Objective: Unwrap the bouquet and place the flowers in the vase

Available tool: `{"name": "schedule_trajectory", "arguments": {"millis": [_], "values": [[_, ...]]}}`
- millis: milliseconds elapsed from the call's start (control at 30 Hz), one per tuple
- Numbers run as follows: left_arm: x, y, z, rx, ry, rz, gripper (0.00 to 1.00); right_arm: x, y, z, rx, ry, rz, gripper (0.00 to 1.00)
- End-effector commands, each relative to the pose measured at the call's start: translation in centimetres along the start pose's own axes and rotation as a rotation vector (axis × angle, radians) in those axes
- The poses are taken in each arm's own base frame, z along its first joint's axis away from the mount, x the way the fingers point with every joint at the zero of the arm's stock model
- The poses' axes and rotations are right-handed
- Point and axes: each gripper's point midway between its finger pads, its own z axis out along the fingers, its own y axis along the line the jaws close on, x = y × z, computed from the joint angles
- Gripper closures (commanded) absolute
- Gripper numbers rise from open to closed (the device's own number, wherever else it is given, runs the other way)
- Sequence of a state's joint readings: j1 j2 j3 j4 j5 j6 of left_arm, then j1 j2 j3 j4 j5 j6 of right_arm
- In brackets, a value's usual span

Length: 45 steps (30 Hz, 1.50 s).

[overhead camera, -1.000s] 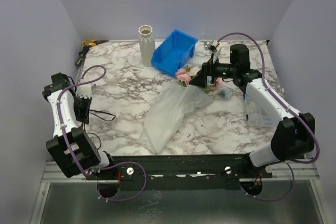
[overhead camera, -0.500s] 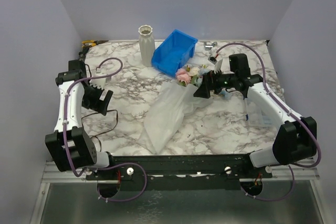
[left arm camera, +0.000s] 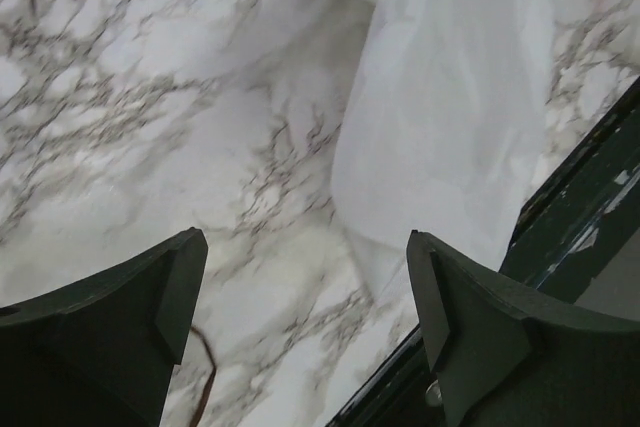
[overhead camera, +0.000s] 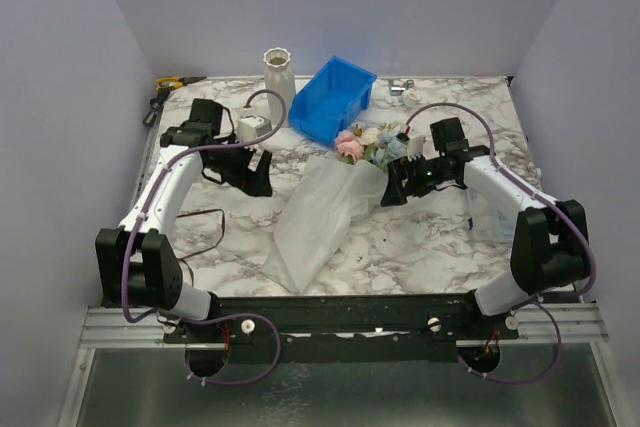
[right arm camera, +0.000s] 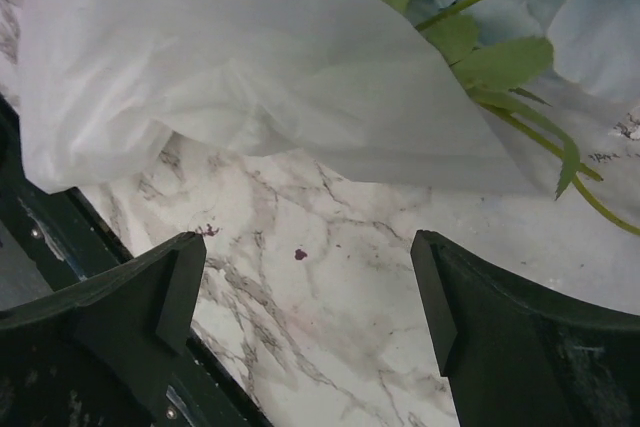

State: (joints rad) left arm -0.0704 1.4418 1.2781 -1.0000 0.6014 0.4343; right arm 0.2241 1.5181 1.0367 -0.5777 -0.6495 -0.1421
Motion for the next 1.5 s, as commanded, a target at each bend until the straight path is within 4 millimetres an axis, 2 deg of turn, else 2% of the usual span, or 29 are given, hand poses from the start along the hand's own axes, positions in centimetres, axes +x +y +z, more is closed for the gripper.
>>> {"name": "schedule_trajectory", "arguments": {"millis": [0,100,200,300,367,467,533,600,633,700,800,933,1033,1167,1267,1367,1433,1467], "values": [[-5.5,-3.7,4.2,0.175,-0.163,0.014,0.13,-0.1,-2.5,1.8,0.047,0.027,-0.024,0.05],[-6.7,-5.0,6.6,0.213,-0.174,0.002,0.15,-1.2,-4.3,3.1,0.076,0.015,-0.041,0.07],[-7.0,-6.3,8.6,0.25,-0.157,0.003,0.16,-2.0,-5.7,4.2,0.071,0.014,-0.032,0.09],[-7.1,-6.5,10.6,0.242,-0.14,0.027,0.21,-3.1,-6.7,4.6,0.07,-0.001,-0.027,0.1],[-7.2,-6.0,11.9,0.198,-0.126,0.037,0.26,-3.9,-7.5,4.5,0.09,-0.017,-0.023,0.11],[-8.0,-5.2,13.3,0.096,-0.112,0.084,0.44,-4.8,-8.6,3.7,0.109,-0.035,-0.002,0.12],[-8.7,-6.0,13.7,0.073,-0.115,0.157,0.55,-5.0,-8.8,2.8,0.11,-0.041,0.01,0.12],[-9.6,-7.1,13.5,0.088,-0.132,0.186,0.73,-5.2,-8.3,1.6,0.105,-0.051,0.012,0.12],[-10.3,-7.8,13.1,0.109,-0.15,0.187,0.85,-5.3,-7.9,0.9,0.099,-0.057,0.011,0.12],[-11.6,-9.5,11.8,0.172,-0.192,0.187,1.0,-5.8,-7.0,-0.8,0.096,-0.085,0.006,0.11],[-12.6,-13.4,9.7,0.312,-0.236,0.228,1.0,-7.3,-5.8,-3.5,0.107,-0.148,-0.011,0.1],[-12.6,-19.3,7.9,0.443,-0.271,0.38,1.0,-9.4,-4.5,-6.0,0.119,-0.209,-0.056,0.1],[-11.5,-22.8,7.9,0.505,-0.269,0.503,1.0,-10.5,-4.1,-6.9,0.131,-0.238,-0.085,0.1],[-9.9,-25.6,8.9,0.559,-0.241,0.599,1.0,-10.9,-3.6,-6.9,0.1,-0.248,-0.097,0.12],[-8.7,-27.5,9.9,0.572,-0.225,0.701,1.0,-10.8,-2.4,-6.8,0.029,-0.25,-0.108,0.15],[-7.0,-28.9,10.9,0.547,-0.207,0.873,0.92,-10.1,-1.1,-6.3,-0.058,-0.234,-0.11,0.19],[-6.4,-29.9,11.1,0.543,-0.203,0.944,0.78,-9.3,-0.4,-5.7,-0.108,-0.209,-0.108,0.2],[-6.5,-30.3,11.0,0.547,-0.206,0.947,0.64,-8.8,-0.3,-5.4,-0.124,-0.192,-0.116,0.21]]}}
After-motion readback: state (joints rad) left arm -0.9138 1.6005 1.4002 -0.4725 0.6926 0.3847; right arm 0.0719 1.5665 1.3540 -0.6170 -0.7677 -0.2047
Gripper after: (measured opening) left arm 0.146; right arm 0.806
